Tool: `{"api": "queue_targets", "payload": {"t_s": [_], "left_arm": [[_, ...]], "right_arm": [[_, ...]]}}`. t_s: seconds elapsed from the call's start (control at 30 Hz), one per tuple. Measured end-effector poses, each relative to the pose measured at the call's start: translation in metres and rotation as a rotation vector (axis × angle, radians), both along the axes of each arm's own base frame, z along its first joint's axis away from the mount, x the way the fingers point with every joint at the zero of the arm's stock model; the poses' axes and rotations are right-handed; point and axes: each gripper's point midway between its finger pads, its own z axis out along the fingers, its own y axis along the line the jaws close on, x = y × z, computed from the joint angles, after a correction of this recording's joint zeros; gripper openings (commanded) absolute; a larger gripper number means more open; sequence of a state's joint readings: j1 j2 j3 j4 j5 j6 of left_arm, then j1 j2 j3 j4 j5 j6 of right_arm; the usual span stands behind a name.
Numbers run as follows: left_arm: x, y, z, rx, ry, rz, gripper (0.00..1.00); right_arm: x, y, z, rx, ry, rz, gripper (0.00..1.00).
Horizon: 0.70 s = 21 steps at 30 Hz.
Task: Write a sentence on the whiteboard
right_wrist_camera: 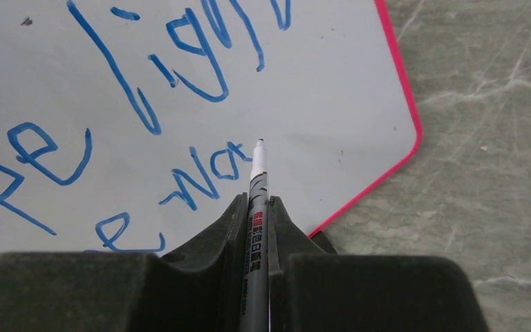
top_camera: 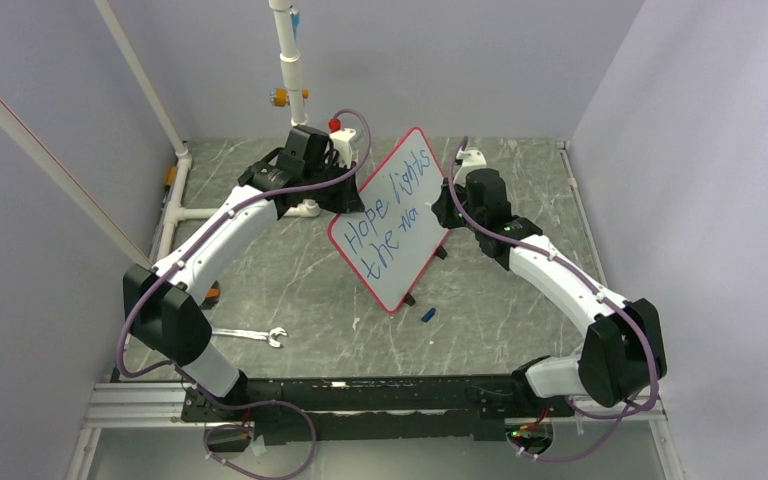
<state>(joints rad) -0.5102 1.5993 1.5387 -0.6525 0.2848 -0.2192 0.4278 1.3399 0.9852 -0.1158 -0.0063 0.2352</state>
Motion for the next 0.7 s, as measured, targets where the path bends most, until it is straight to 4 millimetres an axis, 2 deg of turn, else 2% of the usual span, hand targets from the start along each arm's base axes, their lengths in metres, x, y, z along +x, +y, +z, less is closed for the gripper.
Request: {"api": "queue_targets", "payload": {"t_s": [0.3,0.7], "left_arm": [[0.0,0.0,0.0,0.005,-0.006,-0.006,0.0],[0.001,0.001,0.0,0.007,-0.008,-0.006,0.0]], "right_arm": [[0.0,0.012,-0.006,0.034,0.023,0.057,0.0],[0.005,0.018,-0.012,0.046,0.036,0.075,0.0]]}}
